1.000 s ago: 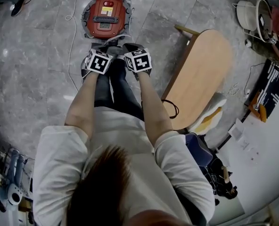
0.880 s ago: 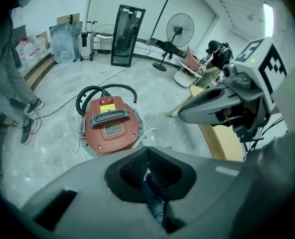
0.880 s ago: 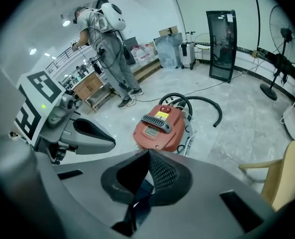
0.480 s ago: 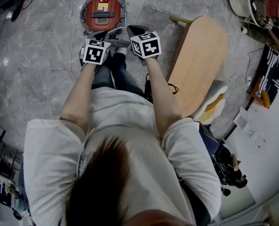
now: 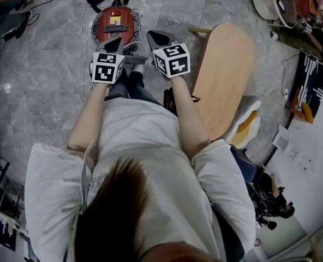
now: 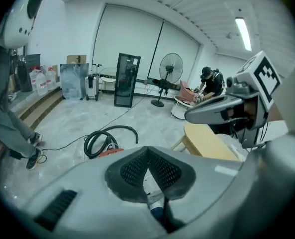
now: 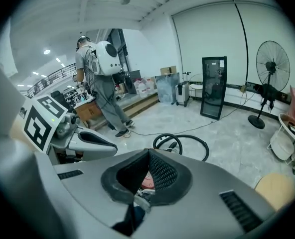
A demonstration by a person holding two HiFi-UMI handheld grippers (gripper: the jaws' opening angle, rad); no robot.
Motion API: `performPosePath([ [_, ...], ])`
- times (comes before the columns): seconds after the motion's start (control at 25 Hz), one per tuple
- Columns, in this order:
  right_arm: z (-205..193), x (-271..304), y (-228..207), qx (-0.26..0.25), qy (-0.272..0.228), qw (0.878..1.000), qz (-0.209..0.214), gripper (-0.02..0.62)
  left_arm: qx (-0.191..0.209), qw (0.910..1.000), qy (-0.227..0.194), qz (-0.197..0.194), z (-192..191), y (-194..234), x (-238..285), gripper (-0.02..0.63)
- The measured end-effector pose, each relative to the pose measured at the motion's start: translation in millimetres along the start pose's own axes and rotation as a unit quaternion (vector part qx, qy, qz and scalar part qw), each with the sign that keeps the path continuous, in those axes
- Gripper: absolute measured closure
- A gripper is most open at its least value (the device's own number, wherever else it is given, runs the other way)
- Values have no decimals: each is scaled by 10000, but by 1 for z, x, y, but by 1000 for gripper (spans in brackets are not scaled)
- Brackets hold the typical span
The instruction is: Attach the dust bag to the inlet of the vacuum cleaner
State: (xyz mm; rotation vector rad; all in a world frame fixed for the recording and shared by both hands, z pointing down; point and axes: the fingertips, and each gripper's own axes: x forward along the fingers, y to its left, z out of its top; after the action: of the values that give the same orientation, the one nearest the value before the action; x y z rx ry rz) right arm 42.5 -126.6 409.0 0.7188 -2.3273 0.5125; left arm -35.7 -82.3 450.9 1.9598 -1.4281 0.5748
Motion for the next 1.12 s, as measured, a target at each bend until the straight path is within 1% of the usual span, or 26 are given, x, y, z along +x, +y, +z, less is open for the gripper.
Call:
performPosePath([
  [0.16, 20, -22, 1, 3, -276, 9996, -88, 594, 117, 9993, -346, 83, 28, -2, -20, 589],
  [0.32, 42, -49, -3, -49, -607, 9980, -177, 594, 316, 9968, -729, 54, 59, -11, -40, 589],
  [0.48, 63, -77, -3, -86, -988, 9949, -205, 594, 461, 9923, -1149, 76, 93, -19, -60, 589],
  [0.64, 74, -102, 0, -90, -1231, 9920, -260, 594, 623, 9860, -1544, 71, 120, -32, -80, 589],
  [0.8, 82, -128, 5, -115, -1443, 9892, -248, 594, 599, 9804, -1875, 68, 138, -47, -99, 589],
  [1.0, 97, -155, 3, -38, -1792, 9835, -246, 594, 596, 9751, -2133, 85, 152, -60, -118, 589],
  [1.12, 99, -173, 4, -56, -1976, 9798, -312, 594, 675, 9714, -2276, 109, 157, -68, -131, 589],
])
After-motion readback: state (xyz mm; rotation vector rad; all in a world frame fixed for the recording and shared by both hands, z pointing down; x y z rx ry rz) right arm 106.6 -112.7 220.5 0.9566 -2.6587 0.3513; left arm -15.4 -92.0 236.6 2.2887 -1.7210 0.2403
